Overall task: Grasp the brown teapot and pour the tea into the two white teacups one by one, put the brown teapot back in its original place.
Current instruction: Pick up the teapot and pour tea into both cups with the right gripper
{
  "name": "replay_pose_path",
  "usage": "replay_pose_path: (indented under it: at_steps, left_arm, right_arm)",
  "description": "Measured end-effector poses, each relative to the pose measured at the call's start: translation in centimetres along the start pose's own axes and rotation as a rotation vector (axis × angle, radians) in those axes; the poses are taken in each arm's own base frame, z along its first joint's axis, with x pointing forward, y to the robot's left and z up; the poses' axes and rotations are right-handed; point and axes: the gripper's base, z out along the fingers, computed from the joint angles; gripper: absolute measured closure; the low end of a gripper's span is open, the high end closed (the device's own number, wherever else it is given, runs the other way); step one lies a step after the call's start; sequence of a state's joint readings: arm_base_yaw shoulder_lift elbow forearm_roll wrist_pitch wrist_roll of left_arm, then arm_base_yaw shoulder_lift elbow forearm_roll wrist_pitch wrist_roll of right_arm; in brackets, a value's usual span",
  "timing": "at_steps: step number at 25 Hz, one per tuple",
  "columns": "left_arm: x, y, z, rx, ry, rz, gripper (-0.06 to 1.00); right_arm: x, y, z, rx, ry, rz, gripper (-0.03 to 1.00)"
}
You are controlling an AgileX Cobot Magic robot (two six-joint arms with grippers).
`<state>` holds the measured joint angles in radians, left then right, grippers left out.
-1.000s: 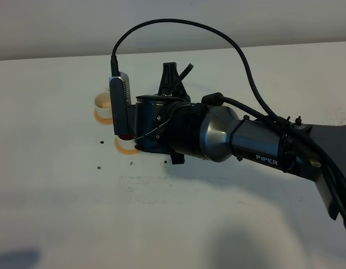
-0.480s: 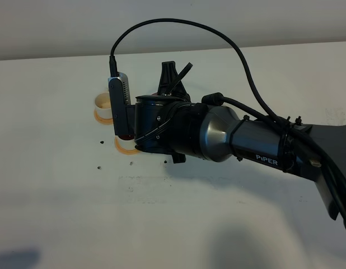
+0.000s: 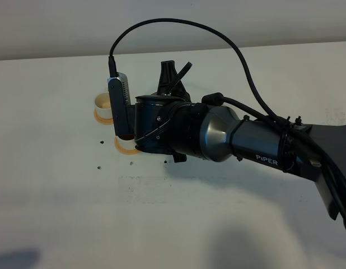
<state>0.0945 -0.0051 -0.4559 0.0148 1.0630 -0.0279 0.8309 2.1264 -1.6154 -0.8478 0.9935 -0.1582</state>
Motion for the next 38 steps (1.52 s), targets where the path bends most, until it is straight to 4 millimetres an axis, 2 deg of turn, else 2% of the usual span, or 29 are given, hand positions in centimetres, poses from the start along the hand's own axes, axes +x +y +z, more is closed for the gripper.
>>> replay_pose_path:
  at_steps: [38]
  left_arm:
    - [0.00, 0.00, 0.00, 0.000, 0.000, 0.000, 0.65]
  right_arm:
    - [-0.12, -0.01, -0.08, 0.010, -0.006, -0.009, 0.88]
